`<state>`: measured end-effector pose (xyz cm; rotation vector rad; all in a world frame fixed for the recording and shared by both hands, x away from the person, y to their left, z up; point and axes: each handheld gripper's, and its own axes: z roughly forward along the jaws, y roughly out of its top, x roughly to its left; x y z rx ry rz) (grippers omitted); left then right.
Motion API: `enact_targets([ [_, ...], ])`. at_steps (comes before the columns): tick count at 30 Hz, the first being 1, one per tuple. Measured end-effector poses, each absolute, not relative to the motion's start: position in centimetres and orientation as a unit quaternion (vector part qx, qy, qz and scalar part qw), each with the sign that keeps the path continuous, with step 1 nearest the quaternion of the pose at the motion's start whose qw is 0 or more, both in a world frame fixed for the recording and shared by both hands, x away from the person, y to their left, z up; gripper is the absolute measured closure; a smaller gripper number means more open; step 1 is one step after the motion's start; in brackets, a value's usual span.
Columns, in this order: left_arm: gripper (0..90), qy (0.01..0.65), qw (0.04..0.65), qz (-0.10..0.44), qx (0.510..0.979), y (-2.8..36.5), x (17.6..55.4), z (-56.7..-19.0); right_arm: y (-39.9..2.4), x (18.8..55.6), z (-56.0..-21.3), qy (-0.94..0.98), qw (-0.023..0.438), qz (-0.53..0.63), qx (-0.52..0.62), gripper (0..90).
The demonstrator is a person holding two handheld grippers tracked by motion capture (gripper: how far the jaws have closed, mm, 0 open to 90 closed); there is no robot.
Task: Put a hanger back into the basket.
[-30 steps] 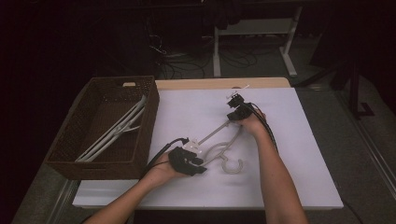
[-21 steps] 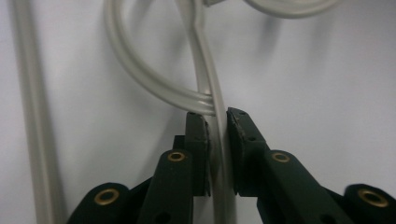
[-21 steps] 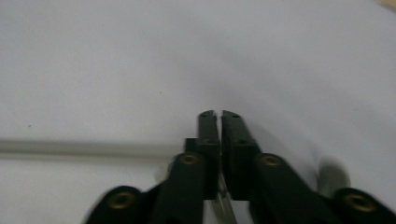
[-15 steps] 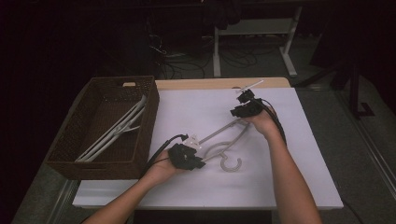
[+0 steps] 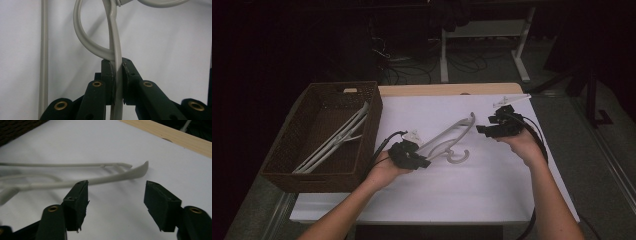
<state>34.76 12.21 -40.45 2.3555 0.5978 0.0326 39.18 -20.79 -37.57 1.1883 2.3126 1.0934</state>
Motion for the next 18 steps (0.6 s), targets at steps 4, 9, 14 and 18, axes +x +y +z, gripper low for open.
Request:
enact_targets([
  [4,82.0,0.246,0.358,0.02,0.901,12.1,35.1,-38.6,-21.3,37.4,-37.5,0.805,0.163,0.397,0.409,29.1],
  [9,82.0,0.255,0.369,0.021,0.893,11.9,35.6,-35.9,-21.3,35.5,-38.3,0.808,0.159,0.404,0.398,25.0],
  [14,82.0,0.248,0.379,0.033,0.891,12.1,35.9,-32.8,-20.7,34.3,-39.7,0.813,0.149,0.398,0.397,18.2],
  [18,82.0,0.248,0.393,0.037,0.884,12.8,36.1,-30.3,-20.2,33.5,-40.6,0.823,0.148,0.385,0.391,13.1],
])
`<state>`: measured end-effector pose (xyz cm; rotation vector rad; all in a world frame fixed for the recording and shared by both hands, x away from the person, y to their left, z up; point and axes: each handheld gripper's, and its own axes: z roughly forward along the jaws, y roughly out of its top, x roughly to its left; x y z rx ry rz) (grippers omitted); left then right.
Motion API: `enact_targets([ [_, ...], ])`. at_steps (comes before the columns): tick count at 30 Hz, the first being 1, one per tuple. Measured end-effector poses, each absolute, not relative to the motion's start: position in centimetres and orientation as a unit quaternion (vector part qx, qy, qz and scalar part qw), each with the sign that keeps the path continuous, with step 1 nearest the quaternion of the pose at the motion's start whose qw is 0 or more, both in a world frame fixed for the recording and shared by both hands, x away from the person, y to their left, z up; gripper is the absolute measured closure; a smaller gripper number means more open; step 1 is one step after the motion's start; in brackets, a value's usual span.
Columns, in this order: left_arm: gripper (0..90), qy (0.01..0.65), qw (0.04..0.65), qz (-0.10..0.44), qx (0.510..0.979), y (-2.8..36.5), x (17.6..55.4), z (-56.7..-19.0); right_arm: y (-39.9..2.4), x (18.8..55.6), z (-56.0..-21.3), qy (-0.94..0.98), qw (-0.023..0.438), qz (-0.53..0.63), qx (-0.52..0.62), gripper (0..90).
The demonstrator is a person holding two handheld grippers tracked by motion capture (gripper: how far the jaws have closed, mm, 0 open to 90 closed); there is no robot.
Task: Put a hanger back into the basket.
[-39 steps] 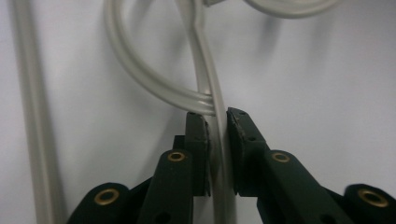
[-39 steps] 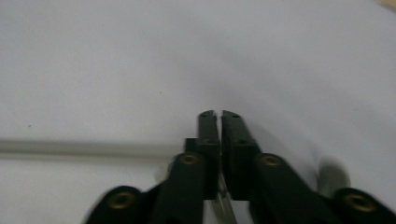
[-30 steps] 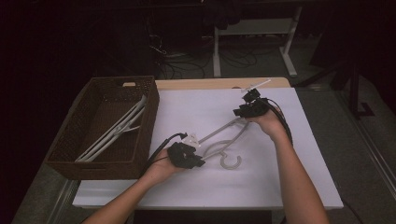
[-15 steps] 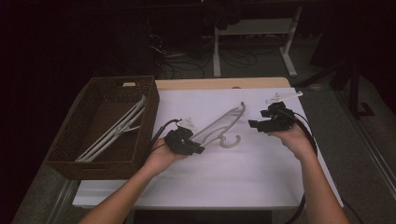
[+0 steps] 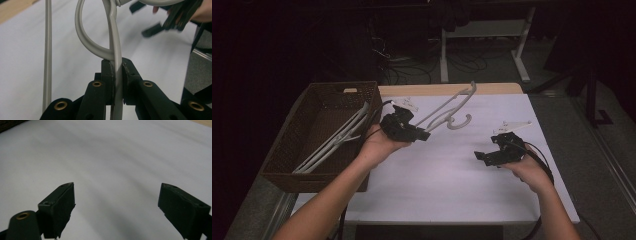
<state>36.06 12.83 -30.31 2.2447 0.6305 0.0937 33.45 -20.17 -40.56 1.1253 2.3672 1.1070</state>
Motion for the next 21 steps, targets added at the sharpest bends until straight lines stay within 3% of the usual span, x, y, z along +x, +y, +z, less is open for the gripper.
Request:
enact_targets([
  [6,82.0,0.254,0.405,0.05,0.877,14.8,36.2,-27.0,-19.7,32.1,-41.7,0.825,0.139,0.388,0.387,0.0],
  [14,82.0,0.265,0.424,0.083,0.862,20.4,36.4,-22.9,-19.9,31.3,-42.0,0.824,0.137,0.398,0.379,0.0],
  [21,82.0,0.283,0.42,0.114,0.855,26.6,35.5,-21.6,-20.3,31.2,-41.8,0.82,0.151,0.399,0.38,0.0],
])
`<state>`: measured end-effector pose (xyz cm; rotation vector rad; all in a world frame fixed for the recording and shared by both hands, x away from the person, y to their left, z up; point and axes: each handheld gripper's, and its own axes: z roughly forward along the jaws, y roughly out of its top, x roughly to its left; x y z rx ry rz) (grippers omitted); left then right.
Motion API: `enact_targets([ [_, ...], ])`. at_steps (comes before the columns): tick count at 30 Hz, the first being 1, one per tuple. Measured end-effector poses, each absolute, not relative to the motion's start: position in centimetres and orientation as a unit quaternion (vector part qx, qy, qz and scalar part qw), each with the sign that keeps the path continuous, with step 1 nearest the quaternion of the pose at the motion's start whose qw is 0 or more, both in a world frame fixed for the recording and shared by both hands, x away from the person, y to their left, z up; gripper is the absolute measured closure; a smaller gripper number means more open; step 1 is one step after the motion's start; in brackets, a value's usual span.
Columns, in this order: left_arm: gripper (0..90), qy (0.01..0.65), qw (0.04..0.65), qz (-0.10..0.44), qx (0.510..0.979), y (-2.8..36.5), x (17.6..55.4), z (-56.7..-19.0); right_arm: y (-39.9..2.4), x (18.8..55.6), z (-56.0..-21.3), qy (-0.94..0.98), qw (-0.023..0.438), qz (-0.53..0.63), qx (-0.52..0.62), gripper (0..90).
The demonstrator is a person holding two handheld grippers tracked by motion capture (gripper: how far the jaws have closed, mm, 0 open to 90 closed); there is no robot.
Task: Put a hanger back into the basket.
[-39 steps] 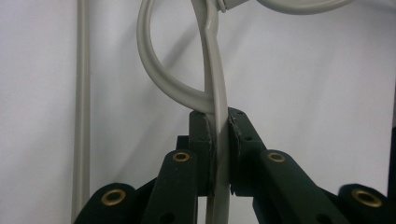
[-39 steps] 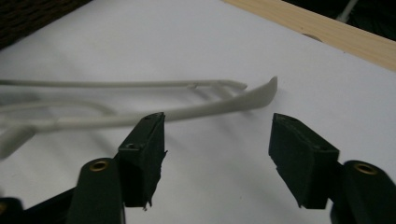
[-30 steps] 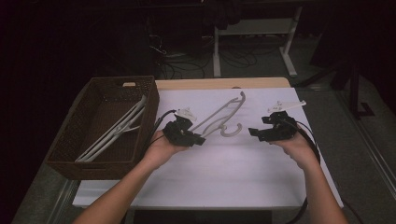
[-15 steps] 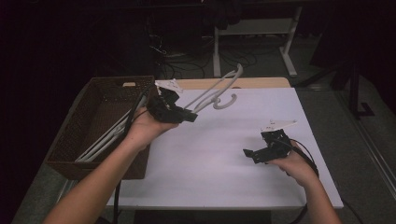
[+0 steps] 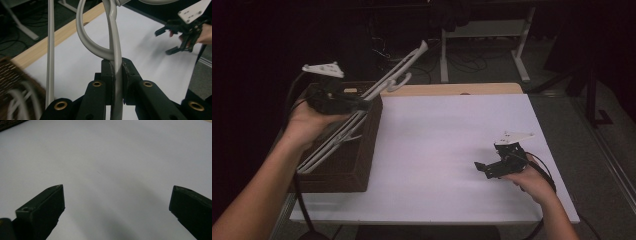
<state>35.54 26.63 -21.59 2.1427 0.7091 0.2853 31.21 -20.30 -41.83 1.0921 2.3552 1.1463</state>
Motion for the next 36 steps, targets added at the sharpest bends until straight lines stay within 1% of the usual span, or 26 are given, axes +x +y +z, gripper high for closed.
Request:
enact_targets([
  [4,82.0,0.294,0.414,0.124,0.853,29.9,35.0,-22.4,-20.5,31.1,-41.7,0.815,0.156,0.401,0.389,0.0],
  [11,82.0,0.314,0.391,0.13,0.856,34.5,34.9,-25.4,-20.7,31.2,-41.6,0.813,0.159,0.399,0.393,0.0],
  [15,82.0,0.328,0.389,0.133,0.851,35.9,34.9,-26.6,-20.7,31.2,-41.7,0.813,0.159,0.398,0.394,0.0],
  [16,82.0,0.34,0.381,0.135,0.849,37.2,35.0,-27.7,-20.9,31.3,-41.9,0.813,0.158,0.396,0.397,0.0],
  [20,81.9,0.356,0.365,0.137,0.849,38.6,35.1,-29.1,-20.9,31.3,-41.9,0.813,0.158,0.395,0.396,0.0],
  [27,82.0,0.373,0.364,0.129,0.843,40.0,35.2,-31.4,-21.0,31.4,-42.0,0.813,0.158,0.394,0.398,0.0],
  [36,82.0,0.384,0.359,0.12,0.842,41.2,34.5,-32.2,-21.2,31.4,-41.9,0.811,0.158,0.395,0.4,0.0],
])
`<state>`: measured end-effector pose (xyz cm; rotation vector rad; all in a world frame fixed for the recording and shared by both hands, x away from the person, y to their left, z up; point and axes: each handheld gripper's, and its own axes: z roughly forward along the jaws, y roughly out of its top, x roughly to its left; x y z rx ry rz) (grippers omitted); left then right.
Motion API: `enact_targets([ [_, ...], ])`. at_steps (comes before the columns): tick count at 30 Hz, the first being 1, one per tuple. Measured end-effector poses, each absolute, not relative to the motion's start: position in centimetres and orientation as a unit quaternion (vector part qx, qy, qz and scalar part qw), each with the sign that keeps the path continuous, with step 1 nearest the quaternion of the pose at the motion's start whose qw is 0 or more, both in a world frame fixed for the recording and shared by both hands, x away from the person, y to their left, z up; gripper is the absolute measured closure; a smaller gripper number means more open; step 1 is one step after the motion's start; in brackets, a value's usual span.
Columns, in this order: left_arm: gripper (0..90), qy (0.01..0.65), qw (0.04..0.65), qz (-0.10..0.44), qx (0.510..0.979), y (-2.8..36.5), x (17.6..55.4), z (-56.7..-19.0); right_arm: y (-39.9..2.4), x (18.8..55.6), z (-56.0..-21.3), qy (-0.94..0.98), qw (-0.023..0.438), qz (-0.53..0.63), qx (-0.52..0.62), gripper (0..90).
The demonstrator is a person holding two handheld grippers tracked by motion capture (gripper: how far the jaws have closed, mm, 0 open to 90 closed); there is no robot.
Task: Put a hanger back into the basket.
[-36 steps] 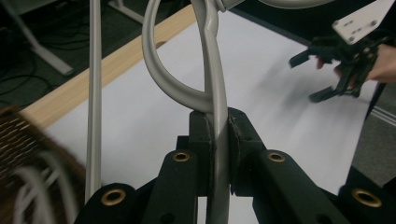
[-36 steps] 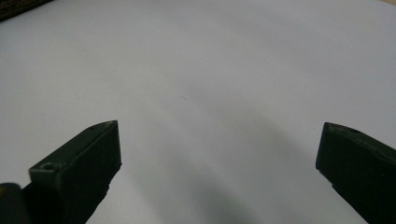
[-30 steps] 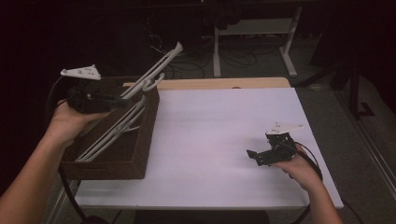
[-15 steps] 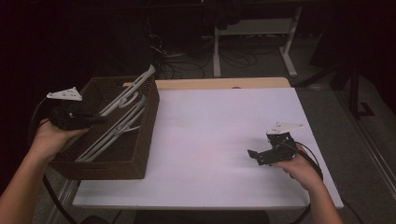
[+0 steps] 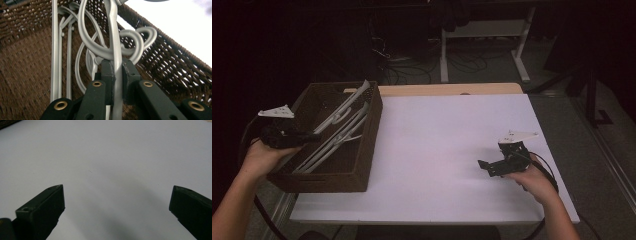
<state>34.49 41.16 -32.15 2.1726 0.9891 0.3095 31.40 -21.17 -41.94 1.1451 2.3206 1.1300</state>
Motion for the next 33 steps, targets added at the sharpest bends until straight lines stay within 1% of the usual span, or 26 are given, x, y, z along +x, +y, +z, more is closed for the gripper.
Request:
enact_targets([
  [3,81.9,0.388,0.352,0.113,0.845,41.0,34.7,-33.1,-21.1,31.4,-41.9,0.812,0.159,0.395,0.399,0.0],
  [7,81.4,0.399,0.322,0.101,0.853,40.4,35.5,-34.5,-21.0,31.4,-41.9,0.812,0.157,0.395,0.399,0.0],
  [8,79.6,0.402,0.318,0.106,0.852,40.3,35.6,-34.9,-21.0,31.4,-41.9,0.813,0.157,0.395,0.398,0.0],
  [9,71.0,0.407,0.308,0.115,0.852,40.3,35.7,-34.9,-21.0,31.4,-41.9,0.813,0.157,0.395,0.398,0.0],
  [10,61.6,0.409,0.315,0.128,0.847,40.4,35.6,-34.9,-21.0,31.4,-41.9,0.813,0.158,0.396,0.397,0.0],
  [11,56.4,0.412,0.323,0.128,0.842,40.6,35.6,-34.7,-21.0,31.4,-41.9,0.813,0.157,0.396,0.397,0.0],
  [13,47.7,0.419,0.334,0.132,0.834,41.0,35.5,-34.5,-21.0,31.4,-41.8,0.813,0.158,0.396,0.397,0.0],
  [16,39.5,0.418,0.353,0.132,0.826,41.2,35.3,-34.2,-21.1,31.4,-41.7,0.813,0.159,0.397,0.396,0.0],
  [20,29.9,0.408,0.398,0.131,0.811,40.9,34.9,-33.5,-21.1,31.3,-41.4,0.813,0.159,0.399,0.393,0.0],
  [24,22.9,0.389,0.436,0.128,0.802,39.5,34.2,-32.4,-21.0,31.1,-40.8,0.816,0.159,0.4,0.387,0.0],
  [28,19.0,0.36,0.465,0.126,0.799,37.6,33.6,-31.5,-20.7,30.8,-39.9,0.818,0.156,0.407,0.375,0.0],
  [33,13.9,0.333,0.491,0.11,0.797,34.8,32.8,-31.2,-20.3,30.3,-38.8,0.821,0.148,0.416,0.361,0.0],
])
